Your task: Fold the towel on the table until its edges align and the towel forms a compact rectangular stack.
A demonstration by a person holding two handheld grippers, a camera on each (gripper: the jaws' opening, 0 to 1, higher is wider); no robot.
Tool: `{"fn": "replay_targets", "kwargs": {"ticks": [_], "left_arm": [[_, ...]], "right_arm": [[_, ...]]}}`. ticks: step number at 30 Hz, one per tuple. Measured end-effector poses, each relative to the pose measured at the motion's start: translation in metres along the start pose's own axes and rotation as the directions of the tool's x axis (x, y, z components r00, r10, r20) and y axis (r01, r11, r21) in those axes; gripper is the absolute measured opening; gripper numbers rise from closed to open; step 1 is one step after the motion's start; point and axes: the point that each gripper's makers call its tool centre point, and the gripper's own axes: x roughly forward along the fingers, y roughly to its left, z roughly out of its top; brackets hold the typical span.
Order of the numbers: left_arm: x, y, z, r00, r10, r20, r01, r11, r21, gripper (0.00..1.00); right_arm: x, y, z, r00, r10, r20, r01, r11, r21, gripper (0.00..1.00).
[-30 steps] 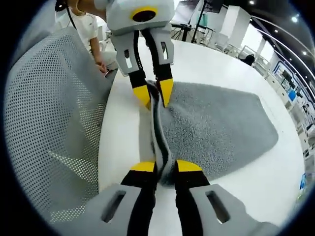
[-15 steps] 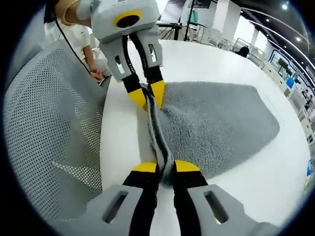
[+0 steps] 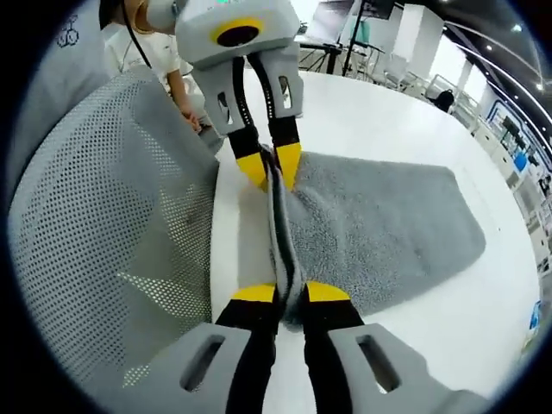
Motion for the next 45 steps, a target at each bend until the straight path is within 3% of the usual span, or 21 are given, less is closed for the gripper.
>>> {"fn": "replay_targets", "kwargs": {"ticks": [5,13,21,28,34,41,45], "left_arm": [[-0.012,-0.003,0.01,1.0,-0.004,0.029,0.005,1.0,-0.031,0.06],[-0.048,0.005,0.031,0.994,0.06,0.094,-0.053,0.996,-0.07,0.06],[-0.074,0.002,0.046,0.991,0.066,0.119,-0.056,0.995,-0.083,0.06],[-0.097,0.005,0.055,0.985,0.081,0.152,-0.063,0.991,-0.115,0.06],[-0.106,-0.001,0.058,0.983,0.059,0.175,-0.038,0.992,-0.124,0.06],[-0.106,-0.008,0.058,0.979,0.033,0.199,-0.001,0.987,-0.161,0.06],[-0.108,0.006,0.06,0.975,0.074,0.207,-0.031,0.979,-0.203,0.06]], "right_arm": [[-0.015,0.006,0.004,0.999,-0.014,0.036,0.012,0.999,0.046,0.09],[-0.047,0.004,0.026,0.989,-0.081,0.124,0.064,0.988,0.137,0.08],[-0.07,0.011,0.041,0.983,-0.086,0.162,0.057,0.983,0.176,0.08],[-0.089,0.016,0.057,0.973,-0.098,0.209,0.041,0.965,0.261,0.08],[-0.103,0.027,0.067,0.973,-0.067,0.221,0.005,0.962,0.271,0.08],[-0.105,0.032,0.068,0.969,-0.059,0.24,-0.022,0.947,0.319,0.08],[-0.11,0.021,0.072,0.959,-0.082,0.27,-0.018,0.937,0.349,0.08]]}}
